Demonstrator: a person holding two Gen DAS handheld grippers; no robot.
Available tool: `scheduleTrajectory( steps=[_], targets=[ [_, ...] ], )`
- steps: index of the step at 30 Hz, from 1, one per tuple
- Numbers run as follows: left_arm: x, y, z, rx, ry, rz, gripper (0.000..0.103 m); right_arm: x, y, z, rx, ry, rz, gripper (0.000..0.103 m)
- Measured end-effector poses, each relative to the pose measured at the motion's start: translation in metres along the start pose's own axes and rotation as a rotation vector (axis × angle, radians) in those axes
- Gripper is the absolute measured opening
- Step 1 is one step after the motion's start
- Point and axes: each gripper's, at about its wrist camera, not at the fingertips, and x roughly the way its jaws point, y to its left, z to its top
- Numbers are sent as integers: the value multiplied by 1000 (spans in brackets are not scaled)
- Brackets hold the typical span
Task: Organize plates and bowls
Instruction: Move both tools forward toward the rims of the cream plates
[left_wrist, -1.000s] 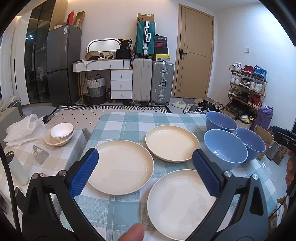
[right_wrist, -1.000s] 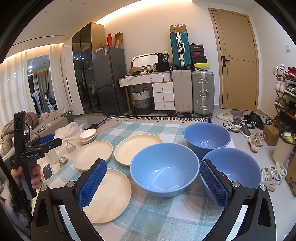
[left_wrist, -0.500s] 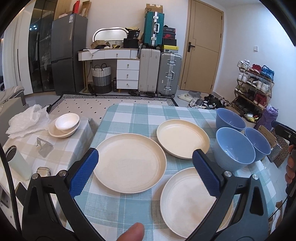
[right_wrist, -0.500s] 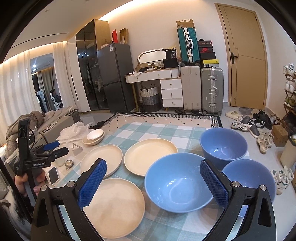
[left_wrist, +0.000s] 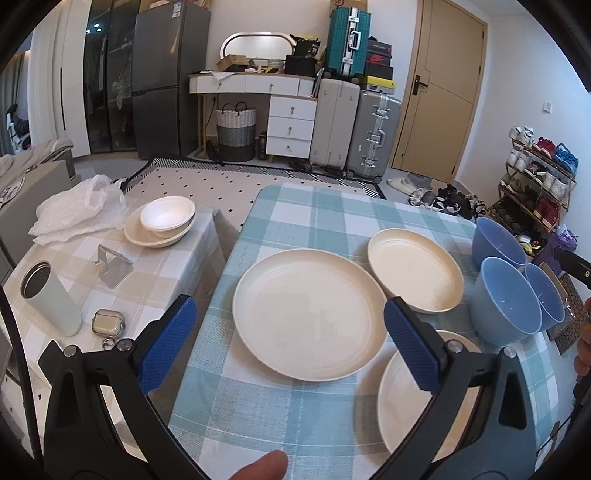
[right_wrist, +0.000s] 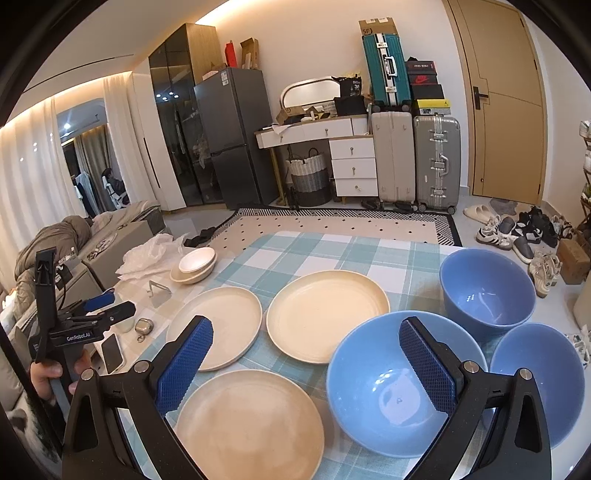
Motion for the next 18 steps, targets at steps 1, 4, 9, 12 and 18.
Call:
scheduleTrajectory(
  steps=[1, 4, 9, 12, 18],
  targets=[
    [3, 6, 0, -5, 5, -1, 101, 5, 2, 1, 2, 7, 4, 103],
    [15, 15, 0, -8, 24, 1, 101, 16, 9, 4, 5, 24, 17, 103],
    [34, 27, 1, -14, 50, -3, 100, 41, 21, 6, 2, 65, 33, 103],
    [46, 30, 2, -21, 62, 3, 100, 55, 27, 5, 3, 86, 46, 103],
    [69, 33, 1, -25, 90, 1, 100, 80, 36, 4, 3, 127, 57, 103]
  ],
)
